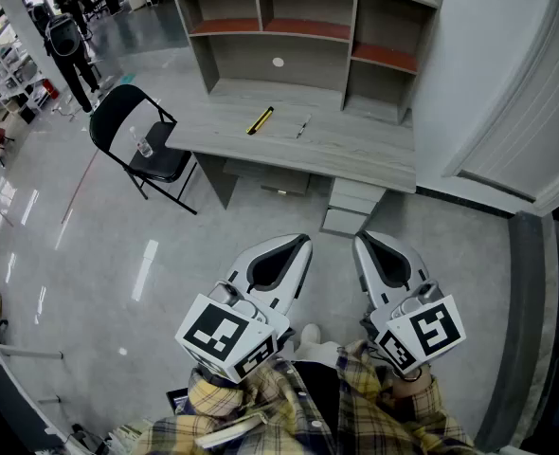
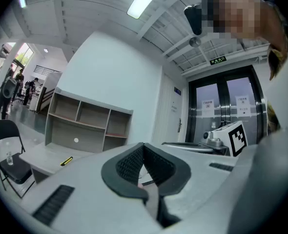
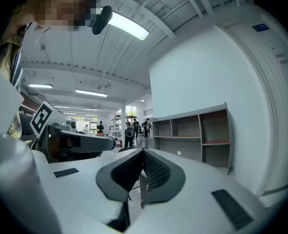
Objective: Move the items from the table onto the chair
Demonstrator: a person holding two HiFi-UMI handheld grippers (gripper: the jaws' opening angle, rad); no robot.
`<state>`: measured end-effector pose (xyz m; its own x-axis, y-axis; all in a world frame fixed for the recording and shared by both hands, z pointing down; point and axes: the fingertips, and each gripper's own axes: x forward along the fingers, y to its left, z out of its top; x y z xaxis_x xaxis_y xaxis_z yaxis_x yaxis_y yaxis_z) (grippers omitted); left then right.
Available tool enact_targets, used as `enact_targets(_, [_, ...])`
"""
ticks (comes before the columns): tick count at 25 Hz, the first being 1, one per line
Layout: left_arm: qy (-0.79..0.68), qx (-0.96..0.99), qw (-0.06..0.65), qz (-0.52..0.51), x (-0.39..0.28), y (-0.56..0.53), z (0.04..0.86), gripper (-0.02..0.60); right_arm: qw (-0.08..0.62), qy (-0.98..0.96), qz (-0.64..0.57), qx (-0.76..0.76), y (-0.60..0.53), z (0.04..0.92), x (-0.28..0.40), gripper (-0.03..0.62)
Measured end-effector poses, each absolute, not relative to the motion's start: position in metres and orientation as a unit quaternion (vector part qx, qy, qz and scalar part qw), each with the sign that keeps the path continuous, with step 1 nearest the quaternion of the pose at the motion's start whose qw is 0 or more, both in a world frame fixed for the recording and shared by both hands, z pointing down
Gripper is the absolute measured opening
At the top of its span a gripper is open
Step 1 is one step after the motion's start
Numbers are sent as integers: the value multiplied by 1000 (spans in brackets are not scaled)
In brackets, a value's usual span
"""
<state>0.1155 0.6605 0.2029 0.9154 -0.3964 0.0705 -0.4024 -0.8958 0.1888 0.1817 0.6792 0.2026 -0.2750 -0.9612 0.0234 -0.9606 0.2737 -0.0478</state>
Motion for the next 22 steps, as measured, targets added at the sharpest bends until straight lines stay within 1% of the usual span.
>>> enact_targets(6, [-217, 971, 101, 14, 122, 671, 202, 5, 7, 806, -24, -591, 691, 202, 185, 17])
enact_targets(12, [-240, 965, 100, 27, 119, 666, 210, 5, 24, 808, -36, -588, 685, 205, 193, 17])
enact_targets(22, [-253, 959, 125, 27, 102, 606, 229, 5, 6, 812, -61, -581, 629, 227, 179, 17])
